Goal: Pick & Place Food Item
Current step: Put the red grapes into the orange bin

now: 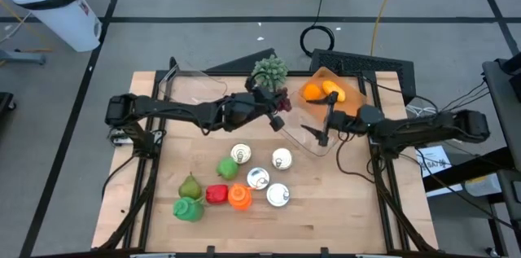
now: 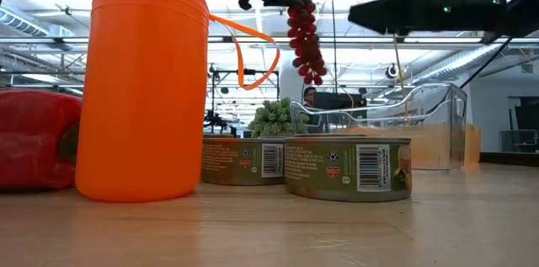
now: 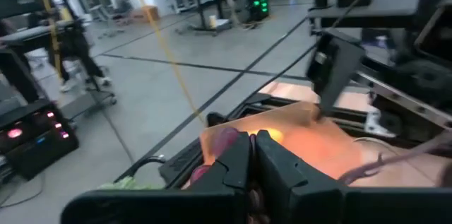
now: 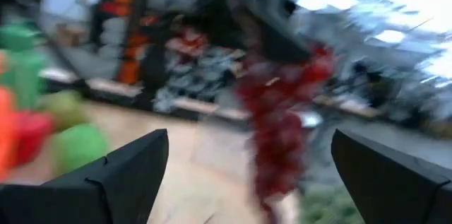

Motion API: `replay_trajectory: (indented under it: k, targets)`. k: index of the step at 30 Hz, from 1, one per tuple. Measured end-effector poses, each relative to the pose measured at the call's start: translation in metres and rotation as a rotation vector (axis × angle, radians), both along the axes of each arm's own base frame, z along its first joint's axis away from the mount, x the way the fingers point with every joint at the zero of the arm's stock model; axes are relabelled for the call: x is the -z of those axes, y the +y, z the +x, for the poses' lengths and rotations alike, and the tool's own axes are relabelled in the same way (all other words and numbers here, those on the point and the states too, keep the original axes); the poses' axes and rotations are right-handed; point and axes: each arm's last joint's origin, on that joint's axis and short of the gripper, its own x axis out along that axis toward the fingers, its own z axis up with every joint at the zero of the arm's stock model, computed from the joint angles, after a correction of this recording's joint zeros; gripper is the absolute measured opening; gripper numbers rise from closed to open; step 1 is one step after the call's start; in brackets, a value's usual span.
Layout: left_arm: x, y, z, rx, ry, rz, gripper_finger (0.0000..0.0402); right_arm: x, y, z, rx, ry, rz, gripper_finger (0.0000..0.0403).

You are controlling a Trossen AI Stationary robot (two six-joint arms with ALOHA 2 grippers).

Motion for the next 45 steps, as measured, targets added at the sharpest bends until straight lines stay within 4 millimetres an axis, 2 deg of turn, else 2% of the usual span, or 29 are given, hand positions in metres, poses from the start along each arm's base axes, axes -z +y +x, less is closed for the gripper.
replay_trajectory:
  k: [6,11,17,21,25,30,36,39,45]
  targets:
    - [-0.001,0.0,0.0,0.001,-0.009,-0.002,0.0019,-0.003,0.001,0.01,0.0,-0.136,-0.07,0.0373]
    - [-0.001,0.0,0.0,0.005,-0.005,-0.003,0.0008,-0.003,-0.002,0.031,-0.03,-0.091,-0.048,0.0352]
    - [0.001,-0.001,0.0,0.01,0.001,-0.017,0.0019,-0.012,-0.003,0.05,-0.036,-0.088,-0.046,0.0326]
    - [0.001,-0.001,0.0,0.036,0.007,-0.022,0.0008,-0.016,-0.004,0.055,-0.035,-0.095,-0.048,0.0308]
    - [0.001,-0.001,0.0,0.047,-0.004,-0.029,0.0019,-0.016,-0.005,0.06,-0.034,-0.09,-0.052,0.0286]
    - [0.001,-0.001,0.0,0.053,-0.002,-0.029,0.0008,-0.016,-0.006,0.066,-0.035,-0.083,-0.051,0.0263]
    - [0.001,-0.001,0.0,0.053,-0.001,-0.032,0.0018,-0.016,-0.006,0.067,-0.035,-0.083,-0.051,0.0234]
    - [0.001,-0.002,0.001,0.072,-0.001,-0.033,0.0008,-0.016,-0.006,0.067,-0.035,-0.084,-0.051,0.0213]
    - [0.0,-0.002,0.001,0.084,-0.009,-0.038,0.0019,-0.016,-0.006,0.067,-0.035,-0.09,-0.052,0.0158]
